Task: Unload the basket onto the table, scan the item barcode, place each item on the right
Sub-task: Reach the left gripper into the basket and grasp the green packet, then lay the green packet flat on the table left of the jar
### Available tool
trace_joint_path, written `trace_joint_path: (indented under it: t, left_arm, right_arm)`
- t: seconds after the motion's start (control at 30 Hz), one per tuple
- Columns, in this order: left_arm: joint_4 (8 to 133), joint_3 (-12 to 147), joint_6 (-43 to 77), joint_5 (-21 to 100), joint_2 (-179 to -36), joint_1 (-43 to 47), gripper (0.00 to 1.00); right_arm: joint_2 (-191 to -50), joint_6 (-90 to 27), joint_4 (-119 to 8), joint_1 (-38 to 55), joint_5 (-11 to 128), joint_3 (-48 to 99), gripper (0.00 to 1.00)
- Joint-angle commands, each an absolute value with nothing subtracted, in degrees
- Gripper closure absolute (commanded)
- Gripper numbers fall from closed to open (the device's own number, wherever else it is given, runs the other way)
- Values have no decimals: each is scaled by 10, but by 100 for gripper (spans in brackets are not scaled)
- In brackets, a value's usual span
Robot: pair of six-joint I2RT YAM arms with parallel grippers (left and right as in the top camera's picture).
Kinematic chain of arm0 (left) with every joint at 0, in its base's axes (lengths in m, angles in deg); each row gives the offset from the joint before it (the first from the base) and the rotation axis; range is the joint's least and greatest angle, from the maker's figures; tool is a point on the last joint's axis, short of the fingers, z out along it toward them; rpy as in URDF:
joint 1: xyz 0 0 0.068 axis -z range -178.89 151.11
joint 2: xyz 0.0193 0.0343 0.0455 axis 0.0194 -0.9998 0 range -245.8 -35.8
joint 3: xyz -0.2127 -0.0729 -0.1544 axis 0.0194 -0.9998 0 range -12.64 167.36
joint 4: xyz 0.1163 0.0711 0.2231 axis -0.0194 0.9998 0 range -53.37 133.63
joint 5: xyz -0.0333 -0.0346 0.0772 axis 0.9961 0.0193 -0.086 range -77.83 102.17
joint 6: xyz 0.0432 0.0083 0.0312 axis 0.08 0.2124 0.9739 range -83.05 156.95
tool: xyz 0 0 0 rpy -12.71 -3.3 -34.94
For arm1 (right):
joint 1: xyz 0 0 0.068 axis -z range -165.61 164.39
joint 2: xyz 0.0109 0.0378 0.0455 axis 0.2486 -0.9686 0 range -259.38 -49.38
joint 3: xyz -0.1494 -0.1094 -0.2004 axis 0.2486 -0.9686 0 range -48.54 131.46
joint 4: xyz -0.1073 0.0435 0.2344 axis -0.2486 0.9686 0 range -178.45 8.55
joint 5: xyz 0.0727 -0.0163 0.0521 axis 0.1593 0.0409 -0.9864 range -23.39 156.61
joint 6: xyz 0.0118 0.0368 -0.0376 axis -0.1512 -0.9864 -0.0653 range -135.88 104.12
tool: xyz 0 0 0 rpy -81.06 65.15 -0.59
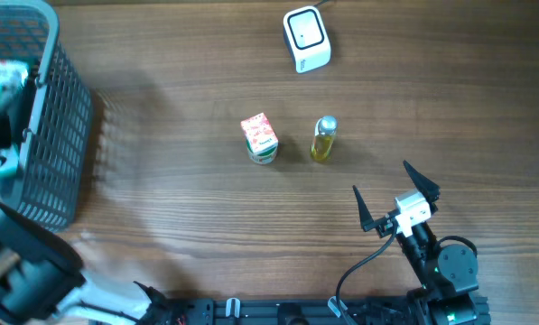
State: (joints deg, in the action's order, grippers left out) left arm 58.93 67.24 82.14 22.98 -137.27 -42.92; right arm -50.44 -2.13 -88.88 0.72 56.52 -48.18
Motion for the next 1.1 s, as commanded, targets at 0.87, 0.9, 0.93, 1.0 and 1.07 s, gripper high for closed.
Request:
trace_joint_path:
  t: [0.87, 0.9, 0.93, 1.0, 1.07]
  left_arm:
    - [899, 650, 280, 18, -1245, 76, 96]
    - [898, 649, 282, 16, -1270, 77, 96]
    - [898, 649, 282, 16, -1301, 77, 96]
    - [892, 649, 281, 16, -1349, 78, 96]
    - [883, 649, 282, 16, -1380, 81, 96]
  right_arm:
    - [-502, -24, -892, 10, 562, -482, 0]
    - [-502, -24, -892, 10, 562, -482, 0]
    - [-502, -24, -892, 10, 562, -482, 0]
    - [-502, -24, -892, 10, 562, -482, 0]
    - [-502, -24, -892, 10, 562, -482, 0]
